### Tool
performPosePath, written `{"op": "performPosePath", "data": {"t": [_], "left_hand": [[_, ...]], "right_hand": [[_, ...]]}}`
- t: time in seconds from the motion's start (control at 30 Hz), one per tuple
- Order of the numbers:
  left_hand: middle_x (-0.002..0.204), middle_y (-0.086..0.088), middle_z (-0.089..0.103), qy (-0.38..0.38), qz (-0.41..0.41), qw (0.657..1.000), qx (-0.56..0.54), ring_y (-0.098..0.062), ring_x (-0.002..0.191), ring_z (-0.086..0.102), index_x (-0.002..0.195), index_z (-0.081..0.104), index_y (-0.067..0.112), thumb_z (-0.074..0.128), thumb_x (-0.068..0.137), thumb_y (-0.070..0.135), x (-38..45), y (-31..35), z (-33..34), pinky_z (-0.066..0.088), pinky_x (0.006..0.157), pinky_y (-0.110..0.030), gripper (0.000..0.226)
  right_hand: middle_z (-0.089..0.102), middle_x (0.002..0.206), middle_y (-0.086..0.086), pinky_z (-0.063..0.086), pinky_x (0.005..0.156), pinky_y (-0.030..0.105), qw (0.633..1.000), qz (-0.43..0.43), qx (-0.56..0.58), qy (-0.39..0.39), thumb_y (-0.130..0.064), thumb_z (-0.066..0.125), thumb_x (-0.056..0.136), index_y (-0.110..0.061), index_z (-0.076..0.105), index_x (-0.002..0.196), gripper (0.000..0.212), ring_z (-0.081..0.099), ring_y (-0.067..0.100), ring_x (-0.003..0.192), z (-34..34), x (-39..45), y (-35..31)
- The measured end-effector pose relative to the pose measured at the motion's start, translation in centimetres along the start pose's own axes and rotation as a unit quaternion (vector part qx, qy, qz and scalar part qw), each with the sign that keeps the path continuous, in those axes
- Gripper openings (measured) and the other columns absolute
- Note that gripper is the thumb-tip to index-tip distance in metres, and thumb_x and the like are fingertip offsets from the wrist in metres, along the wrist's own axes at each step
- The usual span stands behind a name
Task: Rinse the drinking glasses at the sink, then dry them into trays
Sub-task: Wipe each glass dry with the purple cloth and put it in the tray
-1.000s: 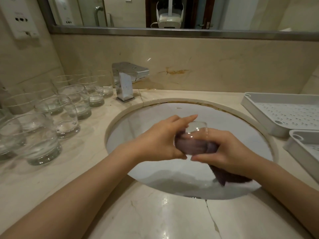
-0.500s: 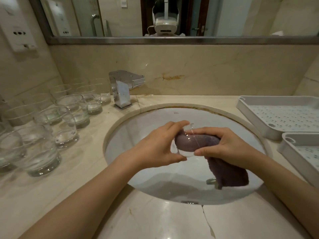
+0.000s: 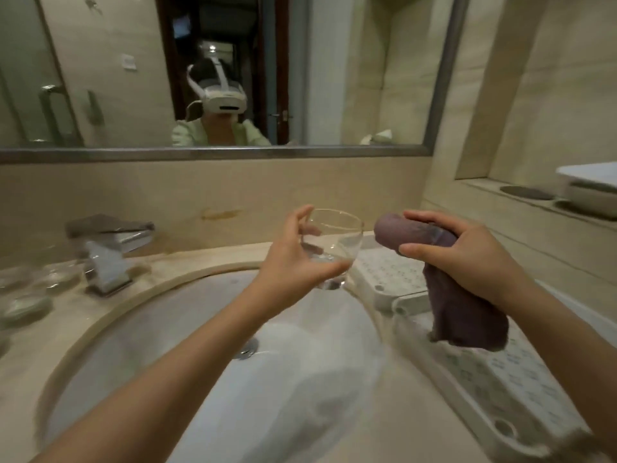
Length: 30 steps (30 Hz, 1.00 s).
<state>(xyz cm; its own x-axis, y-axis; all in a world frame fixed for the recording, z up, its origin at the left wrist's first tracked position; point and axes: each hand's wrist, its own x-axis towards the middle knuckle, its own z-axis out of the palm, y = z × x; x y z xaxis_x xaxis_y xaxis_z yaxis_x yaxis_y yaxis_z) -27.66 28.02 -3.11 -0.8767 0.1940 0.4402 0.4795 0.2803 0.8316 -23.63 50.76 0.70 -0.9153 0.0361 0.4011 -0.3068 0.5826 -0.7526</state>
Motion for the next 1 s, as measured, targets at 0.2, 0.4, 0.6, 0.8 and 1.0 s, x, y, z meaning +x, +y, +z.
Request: {"op": "performPosePath", "data": {"t": [0.2,0.4,0.6,0.8,1.0], "left_hand": [[0.113,0.005,0.052,-0.067,-0.009,0.998,0.019,-0.015,0.108,0.053,0.139,0.038,0.019,0.087,0.065,0.034,6.7,1.5,10.7,0.048,0.095,-0.037,0.090],[0.123,0.002,0.055,-0.112,-0.036,0.989,0.091,-0.020,0.110,0.057,0.136,0.036,0.023,0.087,0.062,0.042,9.6,-1.3,15.7,0.050,0.093,-0.042,0.092],[0.128,-0.003,0.055,-0.120,-0.078,0.985,0.094,-0.021,0.112,0.055,0.137,0.033,0.022,0.086,0.065,0.036,10.9,-3.5,17.6,0.047,0.092,-0.035,0.090],[0.129,-0.008,0.039,-0.130,-0.105,0.981,0.100,-0.025,0.105,0.054,0.141,0.029,0.032,0.085,0.068,0.032,11.9,-4.6,19.0,0.052,0.087,-0.033,0.092],[0.134,-0.018,0.050,-0.167,-0.184,0.967,-0.059,-0.030,0.112,0.058,0.153,0.006,0.024,0.079,0.075,0.005,13.3,-4.0,20.0,0.052,0.092,-0.039,0.109]], "right_hand": [[0.065,0.121,-0.006,0.037,0.089,0.020,0.979,0.062,-0.183,0.059,-0.025,0.079,0.075,-0.028,0.063,0.124,0.052,0.057,0.010,0.107,-5.3,1.4,4.6],[0.065,0.122,-0.007,0.044,0.090,0.026,0.956,0.128,-0.258,0.053,-0.033,0.078,0.074,-0.032,0.060,0.126,0.054,0.058,0.015,0.110,-6.2,2.6,8.8],[0.064,0.122,-0.003,0.048,0.091,0.034,0.944,0.169,-0.279,0.044,-0.035,0.074,0.077,-0.034,0.058,0.126,0.052,0.058,0.021,0.111,-4.8,4.1,11.0],[0.065,0.119,-0.004,0.048,0.091,0.035,0.939,0.191,-0.282,0.049,-0.036,0.072,0.078,-0.035,0.059,0.124,0.048,0.058,0.021,0.109,-4.5,5.1,12.4],[0.065,0.117,0.001,0.046,0.079,0.031,0.931,0.215,-0.276,0.101,-0.035,0.067,0.084,-0.028,0.057,0.124,0.042,0.059,0.025,0.104,-4.5,5.7,13.1]]}}
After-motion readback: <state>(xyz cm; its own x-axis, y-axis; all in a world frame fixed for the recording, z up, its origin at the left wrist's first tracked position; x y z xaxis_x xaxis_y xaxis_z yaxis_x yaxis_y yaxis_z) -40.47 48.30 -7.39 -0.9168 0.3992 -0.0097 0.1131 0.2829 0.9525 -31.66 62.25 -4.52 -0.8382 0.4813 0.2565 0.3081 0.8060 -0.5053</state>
